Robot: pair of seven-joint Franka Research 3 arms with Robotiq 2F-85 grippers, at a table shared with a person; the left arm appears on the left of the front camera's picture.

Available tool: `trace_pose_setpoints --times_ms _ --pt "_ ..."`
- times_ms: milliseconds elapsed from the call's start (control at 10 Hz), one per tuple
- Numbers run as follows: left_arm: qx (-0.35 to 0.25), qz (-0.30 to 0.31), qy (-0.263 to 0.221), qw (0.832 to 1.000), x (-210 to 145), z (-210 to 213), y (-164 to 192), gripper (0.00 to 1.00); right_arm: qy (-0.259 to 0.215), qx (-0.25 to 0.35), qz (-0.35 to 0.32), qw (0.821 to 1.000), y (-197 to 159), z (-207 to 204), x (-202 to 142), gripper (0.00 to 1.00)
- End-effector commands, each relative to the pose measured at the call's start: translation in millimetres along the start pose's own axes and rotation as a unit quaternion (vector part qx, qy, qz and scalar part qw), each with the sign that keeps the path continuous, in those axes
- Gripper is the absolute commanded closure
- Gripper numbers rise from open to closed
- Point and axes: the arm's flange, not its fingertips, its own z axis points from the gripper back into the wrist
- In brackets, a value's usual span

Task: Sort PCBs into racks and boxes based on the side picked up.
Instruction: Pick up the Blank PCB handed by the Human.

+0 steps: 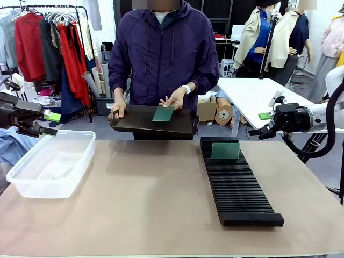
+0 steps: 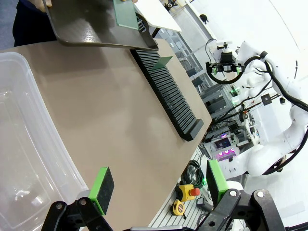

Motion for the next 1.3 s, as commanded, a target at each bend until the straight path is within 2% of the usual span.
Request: trace_pose_setpoints --times_ms 0,100,1200 --pt "-0.005 0.005 -0.004 1.0 1 1 -2 0.0 -0.006 0.025 -0.03 0.999 11 -8 2 0.0" --pt "-0.005 0.005 -0.004 1.0 1 1 -2 0.0 0.0 0.0 0.0 1.0 0 0 0 0.0" --pt "-0.005 0.005 -0.004 1.0 1 1 -2 0.0 0.0 0.0 0.0 1.0 0 0 0 0.0"
